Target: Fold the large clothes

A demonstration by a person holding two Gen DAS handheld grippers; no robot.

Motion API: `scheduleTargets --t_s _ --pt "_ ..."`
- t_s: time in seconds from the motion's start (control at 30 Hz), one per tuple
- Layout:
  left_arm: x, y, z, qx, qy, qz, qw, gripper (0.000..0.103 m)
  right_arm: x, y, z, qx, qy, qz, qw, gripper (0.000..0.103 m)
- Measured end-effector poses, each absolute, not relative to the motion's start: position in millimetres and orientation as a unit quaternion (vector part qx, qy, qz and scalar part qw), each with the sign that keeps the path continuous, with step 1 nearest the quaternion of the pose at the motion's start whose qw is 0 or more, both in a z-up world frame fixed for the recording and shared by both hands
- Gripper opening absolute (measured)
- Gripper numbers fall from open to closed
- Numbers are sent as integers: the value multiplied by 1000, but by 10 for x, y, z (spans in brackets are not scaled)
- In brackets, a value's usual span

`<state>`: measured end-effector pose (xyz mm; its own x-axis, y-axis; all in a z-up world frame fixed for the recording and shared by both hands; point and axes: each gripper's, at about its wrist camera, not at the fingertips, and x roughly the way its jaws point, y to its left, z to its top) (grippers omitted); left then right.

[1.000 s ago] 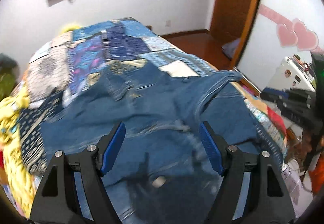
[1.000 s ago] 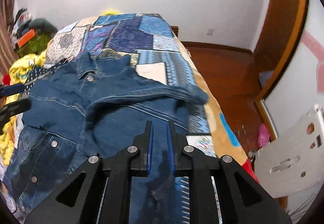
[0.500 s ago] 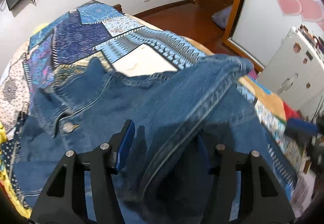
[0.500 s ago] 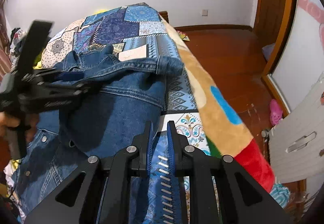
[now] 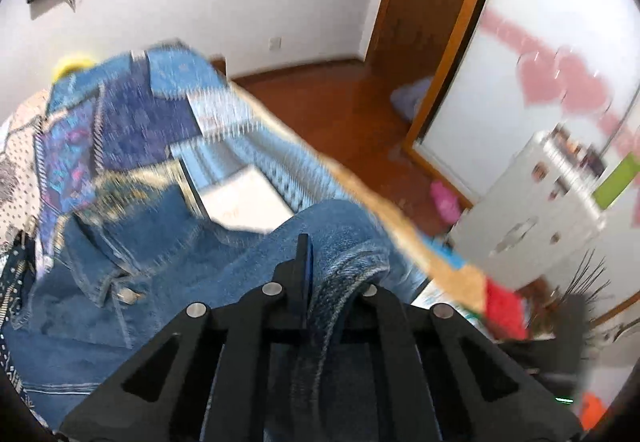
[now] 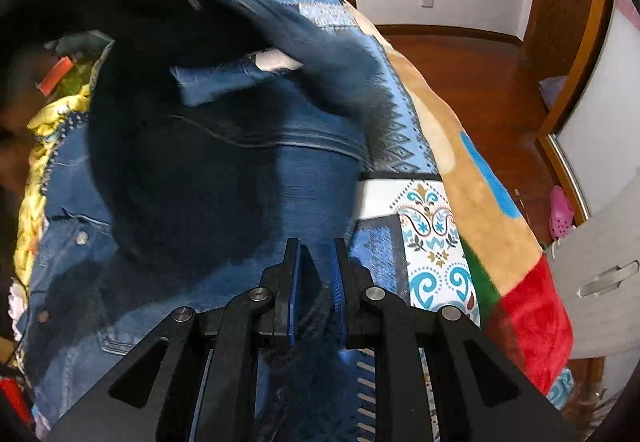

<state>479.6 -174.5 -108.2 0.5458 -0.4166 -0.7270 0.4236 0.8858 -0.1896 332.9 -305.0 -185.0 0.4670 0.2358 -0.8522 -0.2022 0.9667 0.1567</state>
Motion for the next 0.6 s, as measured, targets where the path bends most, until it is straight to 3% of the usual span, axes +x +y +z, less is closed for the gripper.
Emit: scheduleTargets --t_s 0.1,0.13,0.27,0.53,0.57,0.6 --pt "4598 -1539 -684 -8 373 -242 895 6 3318 -3067 -1893 15 505 117 855 19" --pt "4544 -1490 -616 -4 364 -239 900 6 3311 -3070 -1900 13 504 110 857 25" --pt "4326 -1277 -590 37 354 -212 910 6 3261 -3099 -1867 2 487 78 870 66" --pt "4149 -584 -1432 68 450 -132 881 9 3257 -3016 -1930 -19 499 72 863 69" --pt "4120 -498 -1536 63 462 -126 876 14 3254 -2988 -1929 -25 501 71 862 69" --pt "4084 -383 -1662 54 477 -121 869 27 3251 -2964 -1925 -29 502 71 862 69"
